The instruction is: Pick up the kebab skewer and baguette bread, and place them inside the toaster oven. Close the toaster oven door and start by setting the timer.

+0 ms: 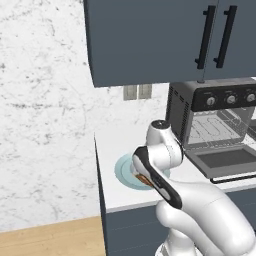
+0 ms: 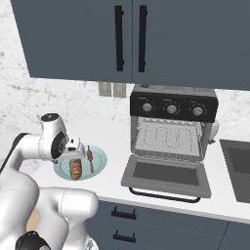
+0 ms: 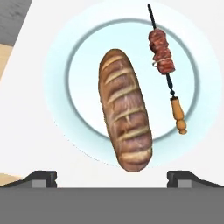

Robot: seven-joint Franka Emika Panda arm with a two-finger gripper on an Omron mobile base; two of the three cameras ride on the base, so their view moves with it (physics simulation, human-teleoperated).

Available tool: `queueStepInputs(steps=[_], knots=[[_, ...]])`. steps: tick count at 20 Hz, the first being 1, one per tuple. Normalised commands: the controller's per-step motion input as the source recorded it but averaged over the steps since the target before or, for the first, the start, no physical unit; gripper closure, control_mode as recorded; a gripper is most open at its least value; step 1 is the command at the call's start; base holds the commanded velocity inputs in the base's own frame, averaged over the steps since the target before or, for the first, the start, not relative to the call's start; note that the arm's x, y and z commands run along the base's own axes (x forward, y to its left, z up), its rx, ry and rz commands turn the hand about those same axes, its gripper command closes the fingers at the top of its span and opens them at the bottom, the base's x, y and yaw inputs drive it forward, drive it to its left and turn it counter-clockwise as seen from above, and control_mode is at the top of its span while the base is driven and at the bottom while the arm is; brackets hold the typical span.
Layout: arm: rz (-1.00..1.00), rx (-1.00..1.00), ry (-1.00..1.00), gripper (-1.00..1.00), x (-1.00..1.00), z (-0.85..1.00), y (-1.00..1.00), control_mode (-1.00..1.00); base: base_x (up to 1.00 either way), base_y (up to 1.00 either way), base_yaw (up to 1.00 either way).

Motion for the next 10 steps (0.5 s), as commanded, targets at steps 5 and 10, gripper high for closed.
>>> queueStepInputs(steps=[5,10], knots=[[0.00,0.01,0.00,-1.00,0.12,-0.30,0.00,-1.00,0.00,0.00,0.00],[0.00,0.00,0.03,-1.00,0.21,-0.13,0.00,-1.00,0.00,0.00,0.00]])
